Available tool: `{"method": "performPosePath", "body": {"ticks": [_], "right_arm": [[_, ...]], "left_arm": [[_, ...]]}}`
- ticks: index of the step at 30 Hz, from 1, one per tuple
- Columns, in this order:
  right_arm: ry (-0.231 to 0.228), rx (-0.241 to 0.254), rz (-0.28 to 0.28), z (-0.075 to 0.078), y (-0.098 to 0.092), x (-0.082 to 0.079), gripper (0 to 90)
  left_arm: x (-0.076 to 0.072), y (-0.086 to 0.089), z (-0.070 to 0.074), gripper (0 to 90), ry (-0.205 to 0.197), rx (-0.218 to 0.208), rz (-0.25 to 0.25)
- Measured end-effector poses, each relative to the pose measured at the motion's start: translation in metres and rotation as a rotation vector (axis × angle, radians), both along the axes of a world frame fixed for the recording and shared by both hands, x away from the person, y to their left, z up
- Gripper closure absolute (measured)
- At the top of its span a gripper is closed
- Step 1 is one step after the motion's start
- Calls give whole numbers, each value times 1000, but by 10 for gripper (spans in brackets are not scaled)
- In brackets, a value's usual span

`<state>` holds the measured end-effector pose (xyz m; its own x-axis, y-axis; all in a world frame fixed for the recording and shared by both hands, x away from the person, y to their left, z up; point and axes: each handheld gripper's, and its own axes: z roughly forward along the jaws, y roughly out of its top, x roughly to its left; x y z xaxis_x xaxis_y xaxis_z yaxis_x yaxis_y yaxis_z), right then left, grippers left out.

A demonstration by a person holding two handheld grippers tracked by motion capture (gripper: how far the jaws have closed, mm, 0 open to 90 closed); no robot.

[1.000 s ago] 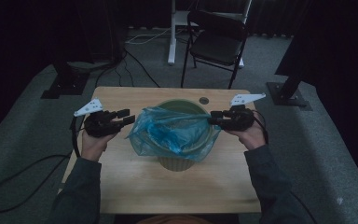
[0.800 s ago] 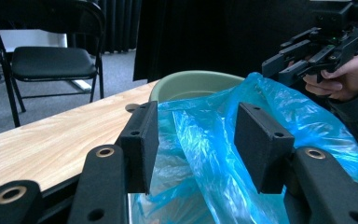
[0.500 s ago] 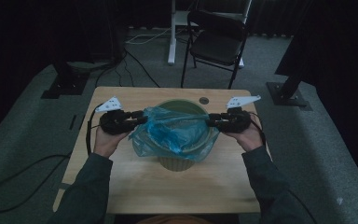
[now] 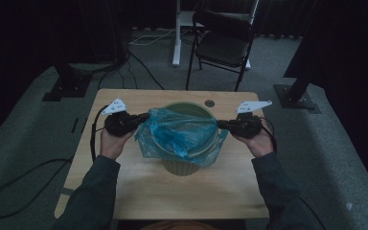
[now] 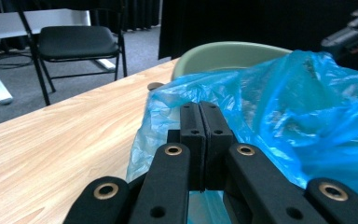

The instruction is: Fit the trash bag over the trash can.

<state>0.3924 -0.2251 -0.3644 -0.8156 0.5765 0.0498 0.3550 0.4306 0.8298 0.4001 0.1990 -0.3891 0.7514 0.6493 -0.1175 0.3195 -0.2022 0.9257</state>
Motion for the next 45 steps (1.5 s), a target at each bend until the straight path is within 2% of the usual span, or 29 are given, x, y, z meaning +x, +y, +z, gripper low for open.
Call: {"method": "performPosePath", "body": {"ticks": [5, 9, 17, 20, 23, 24, 28, 29, 34, 36, 37, 39, 45], "right_arm": [[22, 3, 10, -6, -6, -3, 900], [43, -21, 31, -13, -10, -5, 900], [71, -40, 19, -25, -12, 1, 900], [83, -94, 7, -31, -9, 5, 900], [94, -101, 5, -33, -9, 6, 900], [92, -99, 4, -32, -10, 6, 900], [53, -57, -13, -21, -18, 2, 792], [53, -57, -13, -21, -18, 2, 792], [6, 3, -37, -4, -23, 2, 745], [3, 17, -41, -2, -23, 3, 739], [15, 63, -28, 0, -21, 7, 711], [31, 93, -12, 0, -17, 10, 698], [53, 89, 2, -3, -7, 18, 689]], "left_arm": [[3, 3, -7, 893, 18, -3, 22], [4, 3, -11, 893, 29, -4, 24], [5, 3, -12, 893, 30, 5, 32], [7, 2, -13, 893, 33, 1, 40], [8, 2, -14, 893, 32, 0, 41], [8, 1, -14, 893, 31, 2, 44], [8, 3, -14, 892, 31, -1, 47], [8, 3, -14, 891, 31, -1, 47], [9, 1, -14, 891, 29, -1, 49], [9, 0, -14, 890, 30, -2, 48], [9, -1, -14, 890, 29, 0, 47], [10, -2, -14, 890, 28, 5, 47], [11, -3, -14, 889, 32, -4, 45]]}}
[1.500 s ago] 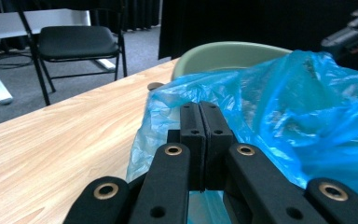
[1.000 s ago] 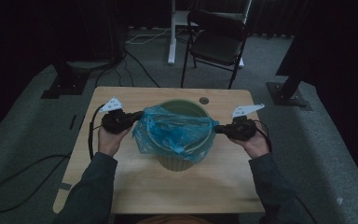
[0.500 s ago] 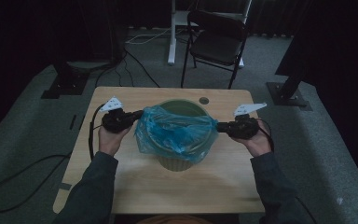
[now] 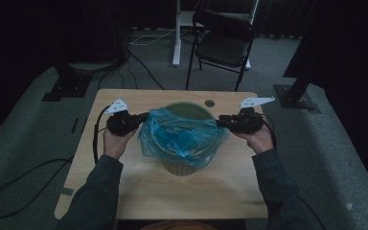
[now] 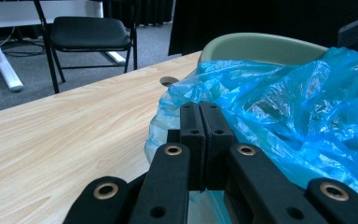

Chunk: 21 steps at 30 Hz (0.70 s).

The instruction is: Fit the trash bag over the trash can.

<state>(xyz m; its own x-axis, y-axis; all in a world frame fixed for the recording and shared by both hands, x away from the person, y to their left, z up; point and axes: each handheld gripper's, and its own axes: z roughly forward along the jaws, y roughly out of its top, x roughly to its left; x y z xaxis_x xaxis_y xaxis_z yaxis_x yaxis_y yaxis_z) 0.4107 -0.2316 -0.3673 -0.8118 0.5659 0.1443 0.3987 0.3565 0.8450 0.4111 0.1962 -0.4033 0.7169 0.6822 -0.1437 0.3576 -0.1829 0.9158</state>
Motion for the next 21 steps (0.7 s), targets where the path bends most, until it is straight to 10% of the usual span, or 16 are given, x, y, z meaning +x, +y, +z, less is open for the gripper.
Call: {"method": "performPosePath", "body": {"ticks": [9, 21], "right_arm": [[48, 27, 12, 0, 0, 11, 894], [60, 0, -34, -10, 4, 25, 900]], "left_arm": [[5, -11, -1, 889, 4, -2, -7], [25, -18, -14, 889, 58, -22, 4]]}}
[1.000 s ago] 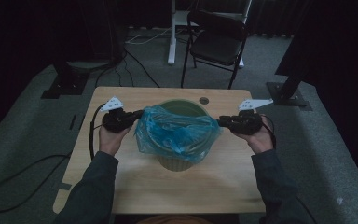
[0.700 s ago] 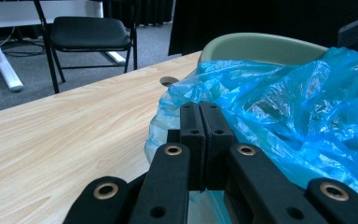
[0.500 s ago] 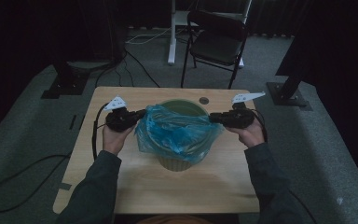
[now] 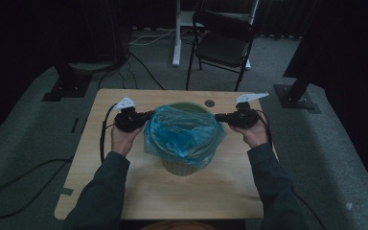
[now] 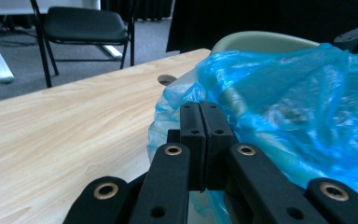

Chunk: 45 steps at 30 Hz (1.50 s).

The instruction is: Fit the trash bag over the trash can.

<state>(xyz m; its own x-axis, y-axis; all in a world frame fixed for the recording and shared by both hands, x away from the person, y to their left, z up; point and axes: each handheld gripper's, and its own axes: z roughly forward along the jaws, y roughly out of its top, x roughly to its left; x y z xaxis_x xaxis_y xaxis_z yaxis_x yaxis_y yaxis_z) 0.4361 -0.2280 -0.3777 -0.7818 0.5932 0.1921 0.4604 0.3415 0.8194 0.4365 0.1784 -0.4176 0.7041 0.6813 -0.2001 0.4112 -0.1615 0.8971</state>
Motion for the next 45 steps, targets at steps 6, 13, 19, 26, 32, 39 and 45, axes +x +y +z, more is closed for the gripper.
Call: {"method": "performPosePath", "body": {"ticks": [6, 13, 19, 26, 32, 39, 45], "right_arm": [[10, 10, -23, -6, 2, 9, 900], [18, -5, -47, -15, 5, 19, 900], [31, -24, -92, -23, 5, 29, 900], [45, -67, -129, -31, 2, 34, 900], [55, -111, -171, -38, -7, 33, 900], [67, -148, -191, -46, -11, 32, 900], [66, -190, -181, -50, -7, 29, 900]], "left_arm": [[8, -6, -5, 890, 13, -5, 5], [17, -9, -12, 890, 35, -15, 6], [28, -15, -18, 892, 70, -14, 14], [30, -17, -26, 892, 95, 13, 16], [29, -12, -38, 891, 128, 20, 18], [26, -14, -48, 889, 157, 45, 7], [22, -7, -54, 866, 177, 36, 22]]}}
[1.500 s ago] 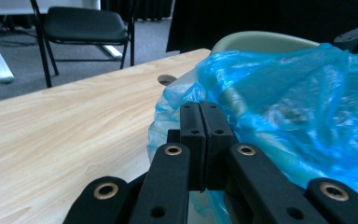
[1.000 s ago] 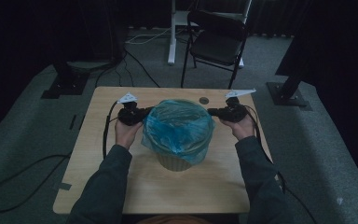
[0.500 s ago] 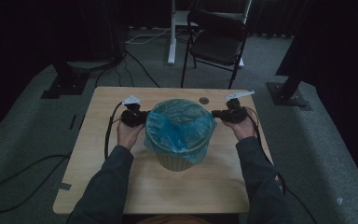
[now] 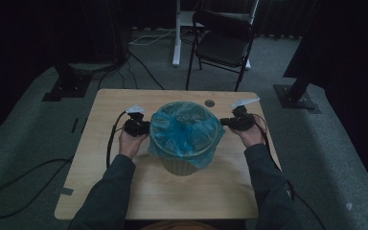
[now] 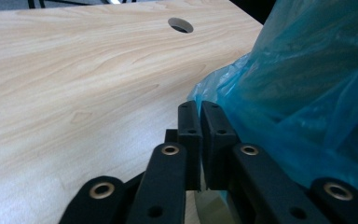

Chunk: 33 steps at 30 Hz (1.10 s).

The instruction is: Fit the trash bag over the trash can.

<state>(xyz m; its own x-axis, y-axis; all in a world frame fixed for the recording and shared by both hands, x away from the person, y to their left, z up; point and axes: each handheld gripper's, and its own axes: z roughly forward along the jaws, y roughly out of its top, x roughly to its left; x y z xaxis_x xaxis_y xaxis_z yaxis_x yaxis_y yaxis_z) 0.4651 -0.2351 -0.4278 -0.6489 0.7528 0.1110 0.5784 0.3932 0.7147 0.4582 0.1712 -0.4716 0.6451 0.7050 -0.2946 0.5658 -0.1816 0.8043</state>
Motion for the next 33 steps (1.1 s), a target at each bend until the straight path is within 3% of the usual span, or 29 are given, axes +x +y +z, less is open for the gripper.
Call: {"method": "performPosePath", "body": {"ticks": [1, 3, 5, 7, 12, 13, 20, 22, 25, 33], "right_arm": [[-6, -6, 9, 0, 0, -2, 878], [-22, -2, 16, 3, -2, -7, 791], [-32, 3, 13, 4, -4, -9, 766], [-71, 56, 7, 11, -12, -24, 715], [-82, 59, 29, 15, -14, -34, 704], [-96, 61, 53, 18, -14, -43, 699], [-113, 75, 127, 24, -2, -59, 694], [-115, 73, 142, 25, 2, -61, 694], [-116, 81, 163, 24, 5, -62, 694], [-109, 74, 188, 17, 11, -62, 702]], "left_arm": [[-1, 3, 1, 809, 0, -12, 7], [-4, 8, 3, 766, -7, -35, 16], [-6, 11, 5, 743, -10, -41, 19], [-13, 19, 12, 711, -33, -54, 21], [-25, 26, 22, 693, -66, -76, 27], [-27, 27, 24, 681, -71, -85, 28], [-41, 30, 40, 672, -113, -96, 7], [-44, 30, 46, 654, -124, -97, -14], [-48, 28, 54, 630, -154, -60, -18], [-53, 34, 68, 619, -196, -92, -4]]}}
